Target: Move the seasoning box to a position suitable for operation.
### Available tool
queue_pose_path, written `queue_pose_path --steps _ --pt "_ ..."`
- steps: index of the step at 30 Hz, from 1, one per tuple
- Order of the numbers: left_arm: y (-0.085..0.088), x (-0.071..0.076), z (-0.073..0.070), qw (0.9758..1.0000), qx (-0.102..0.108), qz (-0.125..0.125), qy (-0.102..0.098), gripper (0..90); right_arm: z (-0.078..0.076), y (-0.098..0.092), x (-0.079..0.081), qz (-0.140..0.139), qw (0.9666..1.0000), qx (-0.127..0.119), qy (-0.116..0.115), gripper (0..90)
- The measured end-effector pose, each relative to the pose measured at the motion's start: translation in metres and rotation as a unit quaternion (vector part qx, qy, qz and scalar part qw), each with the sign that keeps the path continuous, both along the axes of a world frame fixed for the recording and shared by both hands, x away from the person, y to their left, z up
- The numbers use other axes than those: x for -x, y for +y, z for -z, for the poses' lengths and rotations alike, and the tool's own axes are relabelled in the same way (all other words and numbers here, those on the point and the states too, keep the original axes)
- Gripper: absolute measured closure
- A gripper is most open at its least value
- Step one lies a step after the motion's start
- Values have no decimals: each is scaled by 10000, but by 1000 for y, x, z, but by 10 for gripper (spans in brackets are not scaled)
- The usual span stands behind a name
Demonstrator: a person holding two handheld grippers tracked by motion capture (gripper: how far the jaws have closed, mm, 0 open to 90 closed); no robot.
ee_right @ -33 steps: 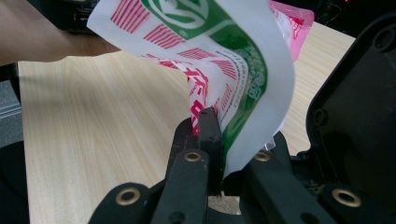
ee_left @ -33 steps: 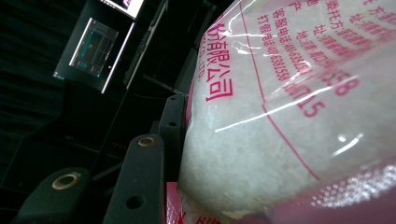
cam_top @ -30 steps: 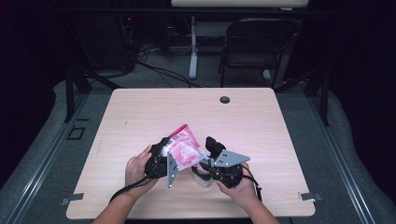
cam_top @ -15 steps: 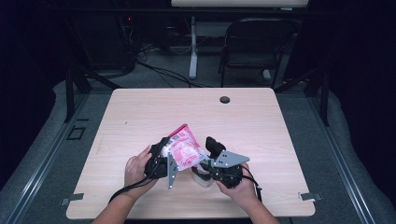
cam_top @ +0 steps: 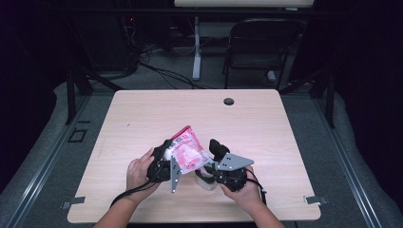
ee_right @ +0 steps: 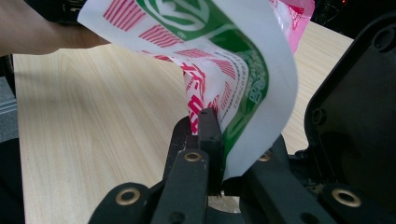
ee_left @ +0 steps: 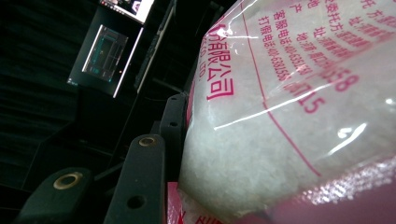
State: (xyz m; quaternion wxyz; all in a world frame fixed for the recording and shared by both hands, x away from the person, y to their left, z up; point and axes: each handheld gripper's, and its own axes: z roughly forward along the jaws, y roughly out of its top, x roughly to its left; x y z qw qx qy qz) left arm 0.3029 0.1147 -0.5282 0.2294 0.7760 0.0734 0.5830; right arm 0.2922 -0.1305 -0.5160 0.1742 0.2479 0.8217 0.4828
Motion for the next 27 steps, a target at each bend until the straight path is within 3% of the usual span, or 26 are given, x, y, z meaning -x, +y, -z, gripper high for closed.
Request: queue_pose_path --steps 27 --pt "-3 7 -4 9994 -195 99 -273 666 3 -3 2 30 9999 102 2 897"
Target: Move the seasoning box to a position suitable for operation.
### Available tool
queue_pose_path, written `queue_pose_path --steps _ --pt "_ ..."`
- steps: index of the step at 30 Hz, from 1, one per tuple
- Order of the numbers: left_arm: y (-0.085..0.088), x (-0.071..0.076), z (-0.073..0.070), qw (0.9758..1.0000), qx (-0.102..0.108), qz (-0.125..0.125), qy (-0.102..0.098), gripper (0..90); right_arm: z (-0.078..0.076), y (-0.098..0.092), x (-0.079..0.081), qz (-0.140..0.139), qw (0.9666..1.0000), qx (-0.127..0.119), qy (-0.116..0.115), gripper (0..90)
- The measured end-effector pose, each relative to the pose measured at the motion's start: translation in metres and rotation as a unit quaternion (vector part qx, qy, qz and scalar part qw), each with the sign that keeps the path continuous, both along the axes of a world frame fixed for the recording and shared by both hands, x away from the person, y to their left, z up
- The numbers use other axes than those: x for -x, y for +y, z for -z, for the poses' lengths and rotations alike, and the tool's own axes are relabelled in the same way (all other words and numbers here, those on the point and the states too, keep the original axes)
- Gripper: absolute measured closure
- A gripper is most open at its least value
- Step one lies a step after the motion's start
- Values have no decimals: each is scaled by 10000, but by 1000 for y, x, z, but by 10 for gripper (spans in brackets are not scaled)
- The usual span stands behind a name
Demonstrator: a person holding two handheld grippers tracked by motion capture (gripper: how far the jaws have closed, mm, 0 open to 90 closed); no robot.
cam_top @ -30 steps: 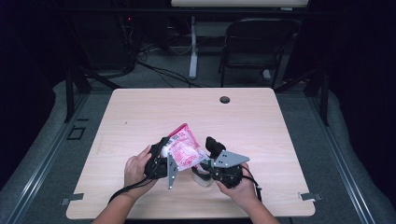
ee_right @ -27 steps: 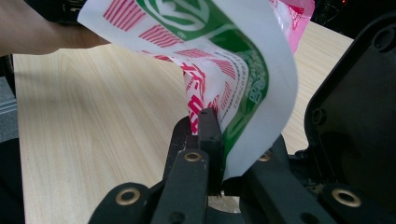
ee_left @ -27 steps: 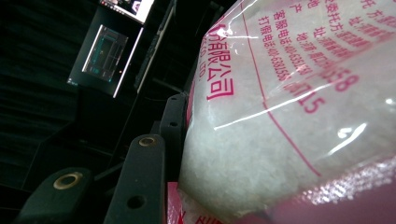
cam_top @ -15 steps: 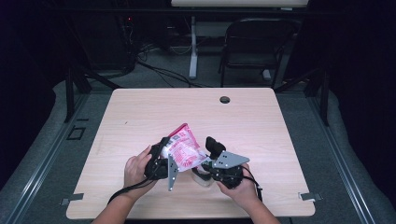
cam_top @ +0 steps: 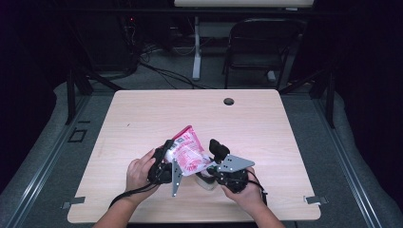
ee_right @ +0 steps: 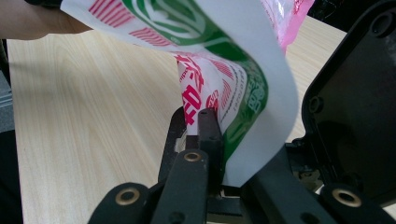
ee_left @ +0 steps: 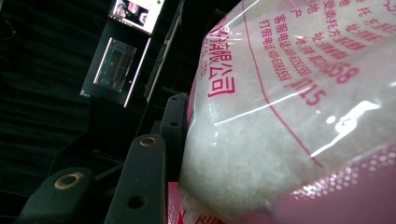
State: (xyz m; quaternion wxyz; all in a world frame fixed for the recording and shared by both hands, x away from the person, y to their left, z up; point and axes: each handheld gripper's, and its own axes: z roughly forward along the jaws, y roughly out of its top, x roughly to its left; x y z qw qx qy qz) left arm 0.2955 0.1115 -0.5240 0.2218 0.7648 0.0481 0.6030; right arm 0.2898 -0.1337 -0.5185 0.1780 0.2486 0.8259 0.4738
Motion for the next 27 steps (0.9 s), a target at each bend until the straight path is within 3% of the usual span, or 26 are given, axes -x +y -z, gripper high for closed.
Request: queue_pose_path --steps 5,27 --pt "0 2 0 9998 -187 -34 -107 667 1 1 -1 11 10000 13 -2 898" --pt "-6 4 -3 9995 -189 74 -238 671 1 -2 3 92 9999 64 -19 897"
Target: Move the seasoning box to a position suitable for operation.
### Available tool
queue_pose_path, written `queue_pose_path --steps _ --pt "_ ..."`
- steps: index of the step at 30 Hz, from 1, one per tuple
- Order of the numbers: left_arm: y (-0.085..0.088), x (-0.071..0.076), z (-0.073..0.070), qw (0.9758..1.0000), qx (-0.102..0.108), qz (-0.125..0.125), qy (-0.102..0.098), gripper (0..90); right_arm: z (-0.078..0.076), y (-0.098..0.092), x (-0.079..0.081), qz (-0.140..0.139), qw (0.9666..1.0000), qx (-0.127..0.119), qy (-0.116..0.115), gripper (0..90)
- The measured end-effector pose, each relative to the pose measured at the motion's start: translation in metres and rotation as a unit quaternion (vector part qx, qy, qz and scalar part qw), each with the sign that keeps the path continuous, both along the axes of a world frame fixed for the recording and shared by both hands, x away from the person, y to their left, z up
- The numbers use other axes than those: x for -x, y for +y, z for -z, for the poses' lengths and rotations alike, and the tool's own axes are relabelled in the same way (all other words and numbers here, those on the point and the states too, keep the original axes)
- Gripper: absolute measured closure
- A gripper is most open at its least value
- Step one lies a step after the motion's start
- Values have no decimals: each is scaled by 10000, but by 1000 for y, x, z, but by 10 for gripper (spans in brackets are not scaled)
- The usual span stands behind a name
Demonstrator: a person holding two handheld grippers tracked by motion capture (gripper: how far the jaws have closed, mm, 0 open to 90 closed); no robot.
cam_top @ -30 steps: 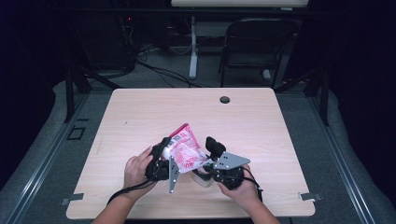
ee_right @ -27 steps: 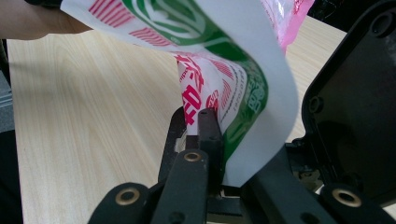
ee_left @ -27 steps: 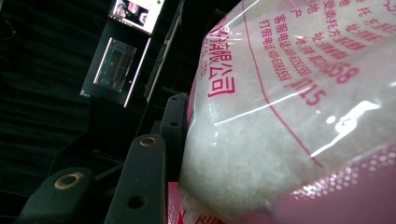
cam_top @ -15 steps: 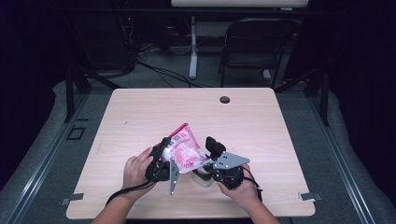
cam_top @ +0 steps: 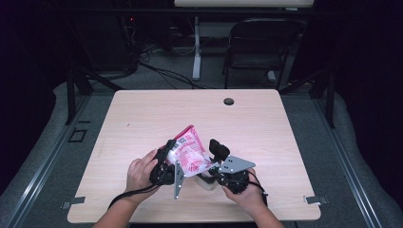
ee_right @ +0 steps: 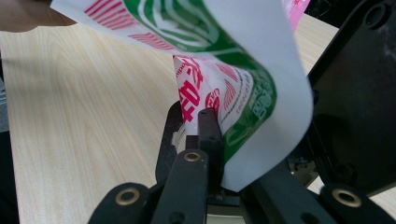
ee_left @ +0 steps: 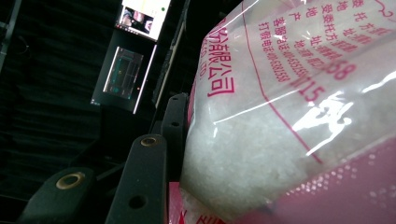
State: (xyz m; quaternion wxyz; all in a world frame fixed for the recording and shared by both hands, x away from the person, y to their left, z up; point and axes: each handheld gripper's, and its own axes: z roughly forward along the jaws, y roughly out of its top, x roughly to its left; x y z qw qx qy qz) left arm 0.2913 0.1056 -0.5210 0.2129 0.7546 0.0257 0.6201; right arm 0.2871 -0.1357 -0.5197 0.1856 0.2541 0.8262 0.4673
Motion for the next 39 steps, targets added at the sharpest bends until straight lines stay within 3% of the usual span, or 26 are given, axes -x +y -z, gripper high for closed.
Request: queue_pose_path --steps 23,39 --pt "-3 2 -2 9999 -69 32 -109 670 1 -1 1 41 10000 48 11 898" --pt "-3 2 -2 9999 -114 20 -81 670 1 -1 1 41 10000 50 16 898"
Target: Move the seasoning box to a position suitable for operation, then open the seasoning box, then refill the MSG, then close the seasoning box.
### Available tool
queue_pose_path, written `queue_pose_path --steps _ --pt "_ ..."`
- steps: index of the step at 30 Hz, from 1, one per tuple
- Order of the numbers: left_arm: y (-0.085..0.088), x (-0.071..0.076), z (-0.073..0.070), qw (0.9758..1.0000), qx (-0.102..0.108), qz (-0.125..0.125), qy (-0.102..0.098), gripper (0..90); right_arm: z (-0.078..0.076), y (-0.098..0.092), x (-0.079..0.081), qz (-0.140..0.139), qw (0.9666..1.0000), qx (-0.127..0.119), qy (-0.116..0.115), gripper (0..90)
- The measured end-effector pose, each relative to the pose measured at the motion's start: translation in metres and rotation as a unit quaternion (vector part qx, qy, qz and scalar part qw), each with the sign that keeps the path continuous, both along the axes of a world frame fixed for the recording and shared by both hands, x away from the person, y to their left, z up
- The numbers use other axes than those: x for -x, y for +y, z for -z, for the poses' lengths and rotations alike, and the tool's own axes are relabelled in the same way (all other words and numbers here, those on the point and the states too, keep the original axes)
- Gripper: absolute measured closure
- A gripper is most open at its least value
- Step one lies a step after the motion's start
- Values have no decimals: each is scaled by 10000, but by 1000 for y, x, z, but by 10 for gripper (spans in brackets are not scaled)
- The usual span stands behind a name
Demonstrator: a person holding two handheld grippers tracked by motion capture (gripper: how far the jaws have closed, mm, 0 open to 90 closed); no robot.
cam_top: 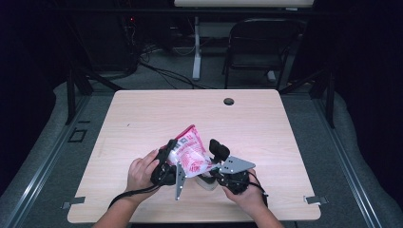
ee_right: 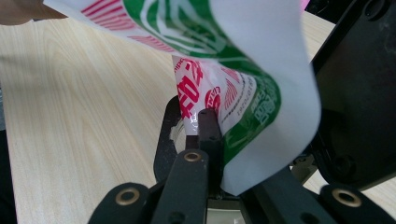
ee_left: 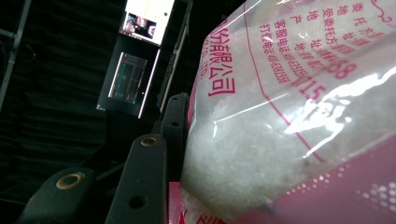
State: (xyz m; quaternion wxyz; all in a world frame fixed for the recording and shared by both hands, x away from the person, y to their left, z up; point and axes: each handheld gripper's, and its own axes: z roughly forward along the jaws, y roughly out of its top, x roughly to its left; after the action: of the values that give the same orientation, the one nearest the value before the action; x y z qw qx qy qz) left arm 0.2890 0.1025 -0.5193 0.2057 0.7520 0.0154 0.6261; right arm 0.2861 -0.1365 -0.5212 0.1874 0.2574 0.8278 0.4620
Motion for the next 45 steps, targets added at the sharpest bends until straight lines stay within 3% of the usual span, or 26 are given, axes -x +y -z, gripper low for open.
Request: queue_pose_path --steps 45 --pt "-2 4 -3 9997 -201 11 -167 671 1 0 0 -5 10000 22 22 898"
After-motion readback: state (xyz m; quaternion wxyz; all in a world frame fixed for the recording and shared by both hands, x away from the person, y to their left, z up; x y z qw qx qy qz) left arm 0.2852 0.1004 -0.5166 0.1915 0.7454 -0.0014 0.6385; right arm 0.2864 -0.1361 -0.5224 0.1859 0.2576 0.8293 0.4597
